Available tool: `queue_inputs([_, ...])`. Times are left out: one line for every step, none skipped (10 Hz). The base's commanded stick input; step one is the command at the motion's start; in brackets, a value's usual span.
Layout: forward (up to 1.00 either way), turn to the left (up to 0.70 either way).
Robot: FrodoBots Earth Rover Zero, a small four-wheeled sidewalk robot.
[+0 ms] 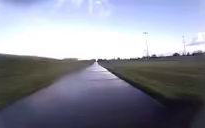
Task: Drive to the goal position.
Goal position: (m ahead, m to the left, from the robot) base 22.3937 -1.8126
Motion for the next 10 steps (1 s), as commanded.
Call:
queue_inputs([0.45, 0.00])
queue_inputs([0.45, 0.00])
queue_inputs([0.45, 0.00])
queue_inputs([0.45, 0.00])
queue_inputs([0.45, 0.00])
queue_inputs([0.45, 0.00])
queue_inputs([0.45, 0.00])
queue_inputs([0.45, 0.00])
queue_inputs([0.45, 0.00])
queue_inputs([0.45, 0.00])
